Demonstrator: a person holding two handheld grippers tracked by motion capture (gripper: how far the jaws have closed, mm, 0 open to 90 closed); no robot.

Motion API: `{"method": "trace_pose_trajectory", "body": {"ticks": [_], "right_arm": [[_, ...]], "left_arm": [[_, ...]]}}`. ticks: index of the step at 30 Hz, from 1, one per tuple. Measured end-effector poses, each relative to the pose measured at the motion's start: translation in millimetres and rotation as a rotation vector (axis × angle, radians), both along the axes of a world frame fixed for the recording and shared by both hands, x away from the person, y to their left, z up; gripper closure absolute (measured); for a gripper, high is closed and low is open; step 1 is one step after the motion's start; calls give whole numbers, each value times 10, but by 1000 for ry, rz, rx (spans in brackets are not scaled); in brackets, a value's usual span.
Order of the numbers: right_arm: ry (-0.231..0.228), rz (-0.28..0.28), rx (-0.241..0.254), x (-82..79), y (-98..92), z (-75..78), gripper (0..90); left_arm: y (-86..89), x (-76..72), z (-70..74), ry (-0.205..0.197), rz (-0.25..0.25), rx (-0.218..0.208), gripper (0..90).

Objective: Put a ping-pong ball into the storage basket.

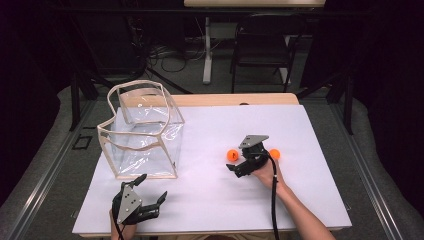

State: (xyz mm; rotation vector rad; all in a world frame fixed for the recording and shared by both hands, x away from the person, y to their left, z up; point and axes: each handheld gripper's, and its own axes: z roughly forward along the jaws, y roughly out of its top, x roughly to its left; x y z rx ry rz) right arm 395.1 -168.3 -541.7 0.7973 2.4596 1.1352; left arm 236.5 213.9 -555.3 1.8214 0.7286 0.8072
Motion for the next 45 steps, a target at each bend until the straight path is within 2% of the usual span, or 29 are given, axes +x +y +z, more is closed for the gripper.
{"method": "trace_pose_trajectory", "body": {"ticks": [12,14,16,26,31,38,45], "right_arm": [[3,-9,-8,73,49,-95,3],[-1,-17,2,71,49,-100,51],[-2,-21,2,72,51,-102,58],[10,-32,-44,86,83,-137,311],[10,-32,-56,89,90,-149,365],[0,-38,-72,81,95,-136,487],[3,-38,-84,85,99,-141,501]], "left_arm": [[2,4,1,3,-1,3,156],[-2,4,0,2,-1,0,156],[-4,3,1,0,-2,-2,156],[-2,5,-1,2,-3,4,156],[-1,7,-3,4,-5,4,156],[-1,6,-2,3,-6,7,156],[-4,5,-3,5,-6,7,156]]}}
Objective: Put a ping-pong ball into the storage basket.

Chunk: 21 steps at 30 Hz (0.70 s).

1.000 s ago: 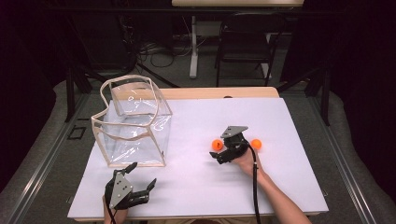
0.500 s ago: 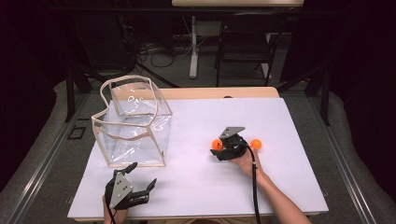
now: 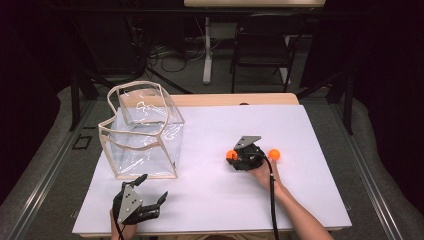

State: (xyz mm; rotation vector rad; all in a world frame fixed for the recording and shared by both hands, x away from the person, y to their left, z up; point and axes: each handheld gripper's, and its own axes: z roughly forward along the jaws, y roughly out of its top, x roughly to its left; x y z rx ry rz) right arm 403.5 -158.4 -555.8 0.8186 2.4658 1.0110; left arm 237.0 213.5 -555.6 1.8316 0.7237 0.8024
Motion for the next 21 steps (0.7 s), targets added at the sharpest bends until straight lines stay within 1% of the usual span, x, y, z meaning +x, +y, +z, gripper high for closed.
{"method": "trace_pose_trajectory", "body": {"ticks": [11,16,17,21], "right_arm": [[3,11,8,-16,-6,41,502],[2,20,3,-38,5,79,502],[10,24,3,-34,4,90,503],[9,19,10,-31,-14,136,503]], "left_arm": [[-1,-5,2,0,0,1,156],[0,-7,5,-4,-2,2,156],[0,-7,5,-4,-2,3,156],[-1,-8,5,-4,-1,3,156]]}}
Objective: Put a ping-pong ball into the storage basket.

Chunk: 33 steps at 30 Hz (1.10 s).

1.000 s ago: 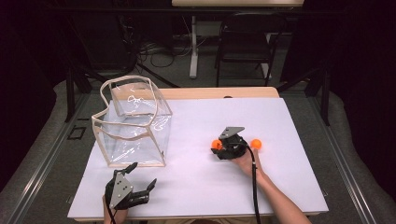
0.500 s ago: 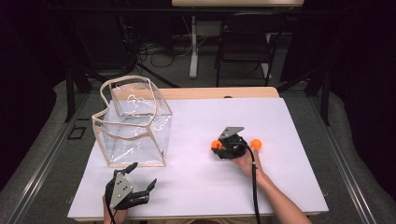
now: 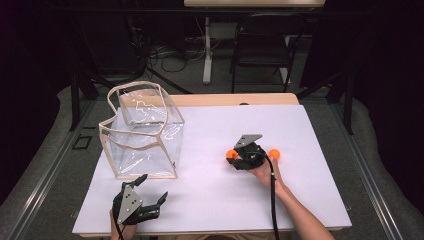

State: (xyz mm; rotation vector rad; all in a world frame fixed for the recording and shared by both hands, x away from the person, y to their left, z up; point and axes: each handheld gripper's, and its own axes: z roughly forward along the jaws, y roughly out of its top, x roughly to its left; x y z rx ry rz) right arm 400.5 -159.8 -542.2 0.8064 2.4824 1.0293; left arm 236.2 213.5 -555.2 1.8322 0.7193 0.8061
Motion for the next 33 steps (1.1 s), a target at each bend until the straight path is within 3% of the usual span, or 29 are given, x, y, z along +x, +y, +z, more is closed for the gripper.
{"method": "trace_pose_trajectory", "body": {"ticks": [19,33], "right_arm": [[4,13,-36,-25,-30,130,503],[-7,21,-34,-73,8,273,503]], "left_arm": [[-4,0,-2,0,-1,-2,156],[0,0,1,-3,1,-2,156]]}}
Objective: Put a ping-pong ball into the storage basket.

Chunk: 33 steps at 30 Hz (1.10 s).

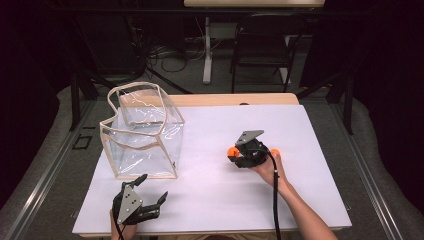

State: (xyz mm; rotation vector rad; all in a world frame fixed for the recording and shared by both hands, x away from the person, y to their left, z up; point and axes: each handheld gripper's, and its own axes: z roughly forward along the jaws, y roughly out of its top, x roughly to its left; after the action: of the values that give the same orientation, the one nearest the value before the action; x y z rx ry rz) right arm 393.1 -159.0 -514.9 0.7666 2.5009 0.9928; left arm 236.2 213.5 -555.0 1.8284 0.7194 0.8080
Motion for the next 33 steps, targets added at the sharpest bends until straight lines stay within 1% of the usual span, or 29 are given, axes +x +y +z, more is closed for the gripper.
{"method": "trace_pose_trajectory", "body": {"ticks": [15,33], "right_arm": [[2,13,-15,-21,68,59,503],[1,28,-32,-3,166,134,503]], "left_arm": [[0,-1,1,0,1,1,156],[1,-1,1,-2,1,-2,156]]}}
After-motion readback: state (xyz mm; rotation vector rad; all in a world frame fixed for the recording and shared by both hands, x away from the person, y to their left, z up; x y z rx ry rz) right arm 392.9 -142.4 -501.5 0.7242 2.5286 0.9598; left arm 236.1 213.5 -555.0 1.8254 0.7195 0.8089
